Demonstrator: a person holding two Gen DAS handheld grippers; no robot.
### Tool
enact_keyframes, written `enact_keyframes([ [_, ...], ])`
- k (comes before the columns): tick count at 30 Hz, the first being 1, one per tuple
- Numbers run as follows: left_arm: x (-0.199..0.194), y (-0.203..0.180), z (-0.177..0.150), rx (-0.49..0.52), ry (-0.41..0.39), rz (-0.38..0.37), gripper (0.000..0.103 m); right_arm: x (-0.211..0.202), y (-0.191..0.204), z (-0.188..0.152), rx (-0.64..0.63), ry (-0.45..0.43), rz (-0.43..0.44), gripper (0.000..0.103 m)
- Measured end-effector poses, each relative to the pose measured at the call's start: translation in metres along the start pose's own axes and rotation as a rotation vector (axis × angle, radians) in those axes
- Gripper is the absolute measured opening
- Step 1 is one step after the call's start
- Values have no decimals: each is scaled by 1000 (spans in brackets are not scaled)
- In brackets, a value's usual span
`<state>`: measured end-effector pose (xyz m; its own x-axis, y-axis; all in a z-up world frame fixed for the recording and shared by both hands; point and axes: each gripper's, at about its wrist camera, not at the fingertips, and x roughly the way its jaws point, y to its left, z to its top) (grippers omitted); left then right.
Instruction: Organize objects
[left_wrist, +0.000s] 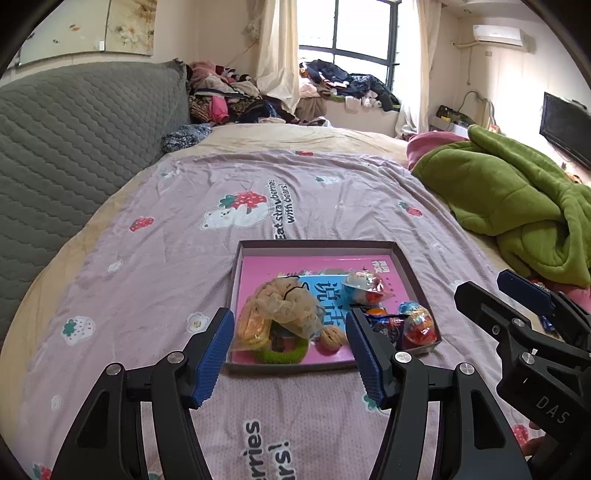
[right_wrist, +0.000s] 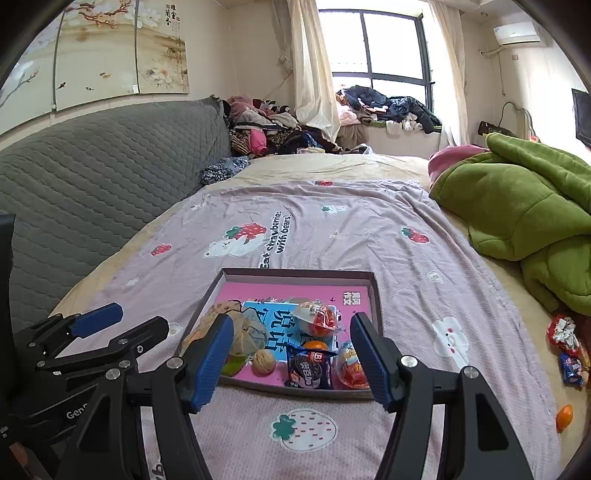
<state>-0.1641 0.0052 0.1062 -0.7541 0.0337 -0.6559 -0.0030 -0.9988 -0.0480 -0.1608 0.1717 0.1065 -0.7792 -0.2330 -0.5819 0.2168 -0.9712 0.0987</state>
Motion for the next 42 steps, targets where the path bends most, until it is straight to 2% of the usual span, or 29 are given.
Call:
enact_keyframes([
  [26, -60, -1, -66, 18, -19, 10, 65, -65, 6, -58, 19, -15, -16, 68],
  [42, -65, -3, -97, 32, -28, 21, 65, -69, 3, -90, 18, 19, -26, 68],
])
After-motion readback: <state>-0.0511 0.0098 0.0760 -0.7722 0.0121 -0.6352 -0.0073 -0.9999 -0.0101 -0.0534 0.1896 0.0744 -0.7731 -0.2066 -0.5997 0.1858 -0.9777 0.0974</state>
